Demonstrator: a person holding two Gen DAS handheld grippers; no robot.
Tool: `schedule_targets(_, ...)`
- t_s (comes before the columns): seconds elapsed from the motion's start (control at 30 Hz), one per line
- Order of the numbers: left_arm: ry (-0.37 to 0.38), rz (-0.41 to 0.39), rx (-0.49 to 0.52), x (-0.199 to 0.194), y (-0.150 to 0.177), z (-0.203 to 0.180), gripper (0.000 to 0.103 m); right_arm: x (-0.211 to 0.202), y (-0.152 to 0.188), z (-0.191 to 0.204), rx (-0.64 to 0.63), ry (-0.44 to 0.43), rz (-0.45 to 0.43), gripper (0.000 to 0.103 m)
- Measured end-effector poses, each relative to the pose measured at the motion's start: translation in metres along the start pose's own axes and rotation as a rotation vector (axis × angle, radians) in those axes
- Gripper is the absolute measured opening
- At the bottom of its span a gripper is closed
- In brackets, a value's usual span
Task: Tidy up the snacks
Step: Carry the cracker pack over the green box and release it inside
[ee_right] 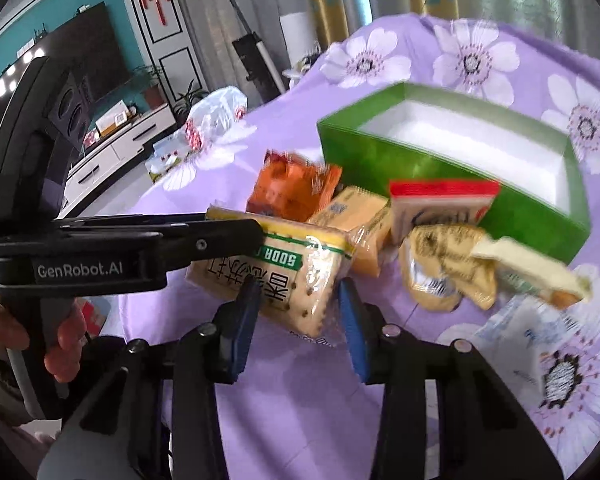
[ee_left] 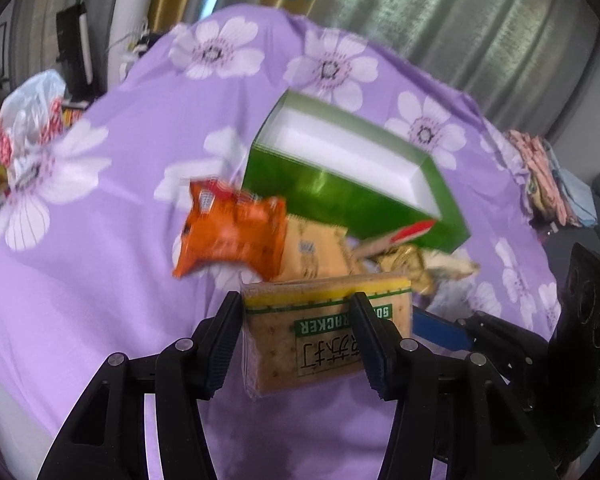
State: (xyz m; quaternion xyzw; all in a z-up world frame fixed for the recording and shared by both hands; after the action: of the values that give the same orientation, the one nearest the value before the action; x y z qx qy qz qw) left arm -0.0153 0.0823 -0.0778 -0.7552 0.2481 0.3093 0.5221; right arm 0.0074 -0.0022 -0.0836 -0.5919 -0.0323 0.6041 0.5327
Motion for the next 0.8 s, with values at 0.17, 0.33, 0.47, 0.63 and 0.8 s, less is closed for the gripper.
schedule_targets(0.17, 0.017, -0.054, 0.037, -0.008, -0.029, -0.014, 0.055, -0.019, -0.025, -0.007, 0.000, 0.026, -0.076, 0.041)
schedule_targets(0.33, 0.050, -0.100, 0.081, -0.007, -0.067, -0.029, 0.055, -0.034, -0.056, -0.022, -0.004, 0.059, -0.149, 0.041)
schedule_targets(0.47, 0.066, -0.126, 0.130, 0.004, -0.100, -0.046, 0.055, -0.040, -0.082, -0.043, 0.012, 0.097, -0.195, 0.041)
schedule_targets(0.63, 0.097, -0.107, 0.158, 0.035, -0.130, -0.061, 0.055, -0.036, -0.107, -0.080, 0.056, 0.140, -0.212, 0.041)
schedule_targets(0.8, 0.118, -0.052, 0.153, 0.070, -0.144, -0.066, 0.055, -0.019, -0.115, -0.108, 0.090, 0.168, -0.184, 0.043)
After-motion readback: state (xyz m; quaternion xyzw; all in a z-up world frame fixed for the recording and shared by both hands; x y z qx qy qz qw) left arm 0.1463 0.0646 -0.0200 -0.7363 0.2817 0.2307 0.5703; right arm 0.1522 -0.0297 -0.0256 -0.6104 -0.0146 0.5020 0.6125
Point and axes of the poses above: each gripper's, at about its wrist camera, not at the fingertips, and x roughly the way its jaws point, z to its left, y to its underside, the point moved 6 cm from there along x, roughly the way its jaws point, and after that the axes turned 7 degrees about x, right-handed, at the moved point
